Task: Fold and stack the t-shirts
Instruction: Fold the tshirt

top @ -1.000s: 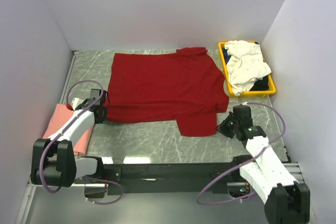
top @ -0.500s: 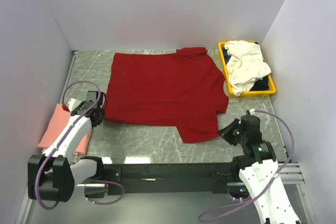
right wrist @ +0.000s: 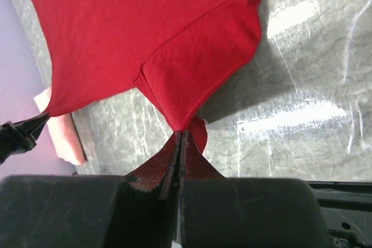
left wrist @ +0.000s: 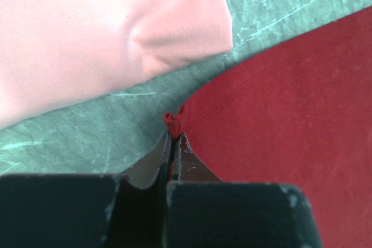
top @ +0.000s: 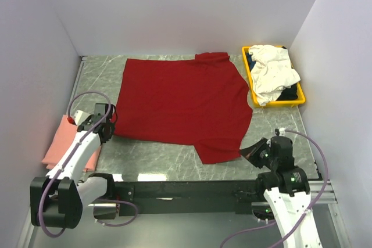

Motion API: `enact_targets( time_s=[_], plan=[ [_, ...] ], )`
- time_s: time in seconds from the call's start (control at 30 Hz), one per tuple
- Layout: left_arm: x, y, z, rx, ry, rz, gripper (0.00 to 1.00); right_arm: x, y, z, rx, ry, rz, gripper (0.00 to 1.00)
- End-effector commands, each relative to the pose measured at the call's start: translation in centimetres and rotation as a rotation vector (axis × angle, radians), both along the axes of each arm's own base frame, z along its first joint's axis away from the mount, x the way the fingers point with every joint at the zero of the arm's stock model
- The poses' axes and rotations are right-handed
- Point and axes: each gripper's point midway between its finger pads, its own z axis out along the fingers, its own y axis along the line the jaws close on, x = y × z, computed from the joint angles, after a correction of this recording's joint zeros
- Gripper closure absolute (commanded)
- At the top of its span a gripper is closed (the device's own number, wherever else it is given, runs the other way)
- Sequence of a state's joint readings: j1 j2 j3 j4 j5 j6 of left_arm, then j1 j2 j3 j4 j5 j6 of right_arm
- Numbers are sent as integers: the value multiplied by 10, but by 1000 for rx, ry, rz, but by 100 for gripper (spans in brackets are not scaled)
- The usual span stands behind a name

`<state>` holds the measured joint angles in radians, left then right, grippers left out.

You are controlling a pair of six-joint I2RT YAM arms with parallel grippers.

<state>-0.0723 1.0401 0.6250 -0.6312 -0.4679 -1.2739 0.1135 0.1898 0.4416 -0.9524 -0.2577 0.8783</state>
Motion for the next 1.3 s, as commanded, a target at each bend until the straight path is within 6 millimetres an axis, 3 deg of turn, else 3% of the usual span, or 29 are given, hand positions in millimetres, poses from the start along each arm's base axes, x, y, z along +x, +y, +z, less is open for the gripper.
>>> enact_targets(
  time_s=[0.0,0.07,0.1,0.17,0.23,0.27,0.3,0.37,0.43,0.47,0.53,0.57,0.63,0.67,0.73,0.77,0.97,1.07,1.27],
  plan=[
    [10,2,1,18,-1,-12,99,22,4,27,9,-77,15,100],
    [17,2,1,19,3,-14,99,37,0,30,-38,-62,7,100],
    [25,1,2,16,12,-16,99,49,-1,48,-50,-113,9,100],
    [41,-2,11,10,2,-21,99,70,-6,57,-103,-99,-1,100],
    [51,-5,4,3,40,-27,99,90,-6,68,-130,-130,12,100],
    [64,-6,13,1,25,-31,99,103,-7,69,-147,-109,8,100],
    [68,-7,4,-2,63,-34,99,114,-6,74,-149,-128,8,100],
    [86,-13,10,-23,58,-47,99,136,-6,74,-167,-103,10,100],
    [95,-16,-1,-22,102,-50,99,155,-6,77,-180,-112,2,100],
    [107,-17,6,-25,87,-53,99,170,-5,75,-186,-91,3,100],
    [115,-18,-6,-22,134,-55,99,187,-6,76,-204,-88,1,100],
    [127,-18,1,-20,120,-56,99,202,-5,75,-214,-74,1,100],
    [133,-19,-9,-21,158,-57,99,220,-6,65,-236,-36,9,100],
    [142,-20,-3,-23,141,-56,99,231,-6,74,-236,-54,6,100],
    [151,-20,-4,-22,148,-54,99,245,-5,66,-244,-28,19,100],
    [153,-20,-4,-19,150,-51,99,255,-5,74,-241,-47,17,100],
    [166,-19,0,-12,135,-50,99,283,-5,64,-231,-33,30,100],
    [168,-18,5,-9,128,-49,99,289,-7,59,-211,-25,33,100],
    [172,-19,8,-17,106,-60,99,294,-13,68,-213,-55,9,100]
  ],
)
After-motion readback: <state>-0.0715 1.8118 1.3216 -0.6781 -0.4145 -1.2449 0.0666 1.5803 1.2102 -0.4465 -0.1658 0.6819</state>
